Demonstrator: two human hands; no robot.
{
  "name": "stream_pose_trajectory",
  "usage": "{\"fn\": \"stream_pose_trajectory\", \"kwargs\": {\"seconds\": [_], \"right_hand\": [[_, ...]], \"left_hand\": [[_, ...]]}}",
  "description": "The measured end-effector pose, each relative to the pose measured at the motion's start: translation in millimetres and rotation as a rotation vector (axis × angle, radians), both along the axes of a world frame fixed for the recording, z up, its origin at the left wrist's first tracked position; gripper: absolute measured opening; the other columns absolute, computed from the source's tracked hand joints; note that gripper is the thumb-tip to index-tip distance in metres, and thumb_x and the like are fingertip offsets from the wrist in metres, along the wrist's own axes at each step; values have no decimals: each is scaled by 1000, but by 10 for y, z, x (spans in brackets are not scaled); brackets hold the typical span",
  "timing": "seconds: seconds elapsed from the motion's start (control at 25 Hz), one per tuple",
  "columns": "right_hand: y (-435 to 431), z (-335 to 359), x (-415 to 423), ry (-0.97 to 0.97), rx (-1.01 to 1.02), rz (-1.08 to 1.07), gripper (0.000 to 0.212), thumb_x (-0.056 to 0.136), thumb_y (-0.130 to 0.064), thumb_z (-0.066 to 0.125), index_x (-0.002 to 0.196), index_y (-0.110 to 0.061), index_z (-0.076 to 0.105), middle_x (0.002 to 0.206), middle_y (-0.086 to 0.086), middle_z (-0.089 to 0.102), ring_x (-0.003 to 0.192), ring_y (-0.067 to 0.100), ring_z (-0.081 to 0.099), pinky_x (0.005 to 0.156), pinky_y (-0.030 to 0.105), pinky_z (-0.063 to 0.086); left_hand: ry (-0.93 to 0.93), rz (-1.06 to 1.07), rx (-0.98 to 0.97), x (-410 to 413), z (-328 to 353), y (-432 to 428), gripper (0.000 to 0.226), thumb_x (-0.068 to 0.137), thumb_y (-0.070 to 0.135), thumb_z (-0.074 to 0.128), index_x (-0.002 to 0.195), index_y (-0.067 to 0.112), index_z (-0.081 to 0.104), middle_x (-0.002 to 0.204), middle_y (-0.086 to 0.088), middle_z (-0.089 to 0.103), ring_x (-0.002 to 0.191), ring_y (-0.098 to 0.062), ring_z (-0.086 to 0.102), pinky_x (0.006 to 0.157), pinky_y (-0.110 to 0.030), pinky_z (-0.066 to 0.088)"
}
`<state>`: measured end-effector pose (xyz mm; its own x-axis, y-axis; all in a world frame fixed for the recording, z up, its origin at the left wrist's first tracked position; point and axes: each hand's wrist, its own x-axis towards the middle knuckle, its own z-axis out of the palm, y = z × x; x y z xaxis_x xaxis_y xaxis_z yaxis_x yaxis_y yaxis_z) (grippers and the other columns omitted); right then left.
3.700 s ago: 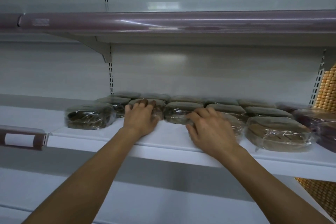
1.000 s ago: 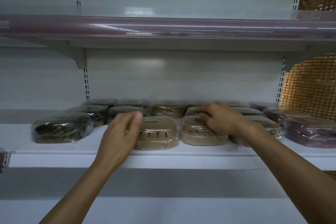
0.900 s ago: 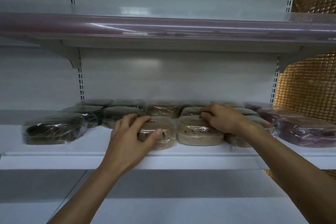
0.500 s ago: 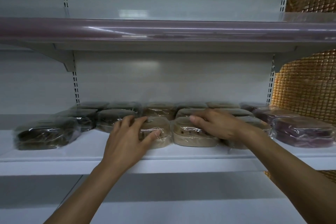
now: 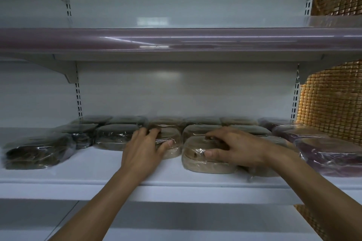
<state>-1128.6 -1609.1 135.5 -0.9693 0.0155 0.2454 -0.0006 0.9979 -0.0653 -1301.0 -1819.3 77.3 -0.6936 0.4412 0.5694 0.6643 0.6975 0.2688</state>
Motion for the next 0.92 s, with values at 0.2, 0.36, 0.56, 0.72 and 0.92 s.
{"fn": "stream_pose_trajectory", "kwargs": {"seconds": [0.2, 0.36, 0.56, 0.72, 0.92], "right_hand": [[83, 143, -12, 4, -93, 36, 52, 95, -62, 38, 132, -31, 56, 131, -12, 57, 120, 7, 52, 100, 26, 39], [334, 346, -419, -39, -13, -105, 49, 101, -51, 40, 145, -29, 43, 149, -5, 43, 137, 17, 40, 111, 30, 31], [579, 431, -794, -172, -36, -207, 42, 106, -36, 32, 143, -19, 46, 150, 3, 43, 132, 22, 43, 108, 35, 32], [737, 385, -965, -239, -63, -237, 43, 102, -16, 38, 144, -15, 45, 151, 6, 41, 135, 24, 40, 111, 36, 30], [798, 364, -1078, -240, -124, -221, 48, 98, -10, 41, 147, -11, 40, 154, 8, 36, 137, 25, 37, 108, 34, 31]], "left_hand": [[-33, 89, -139, 20, 143, 181, 47, 97, 64, 33, 119, 31, 60, 126, -1, 58, 126, -24, 46, 113, -48, 19], [-64, -149, -39, 136, 474, 424, 28, 102, 39, 41, 109, 27, 66, 125, 0, 64, 119, -24, 54, 104, -38, 38], [-260, -323, -191, -164, 653, 1057, 32, 106, 34, 35, 116, 19, 61, 128, -5, 61, 105, -21, 53, 87, -32, 41], [-243, -219, -320, -565, 650, 1392, 40, 104, 28, 37, 137, 13, 51, 146, -10, 48, 127, -28, 47, 107, -36, 34], [-291, -194, -372, -636, 682, 1584, 50, 101, 27, 44, 150, 18, 39, 158, -6, 33, 143, -28, 32, 120, -37, 16]]}}
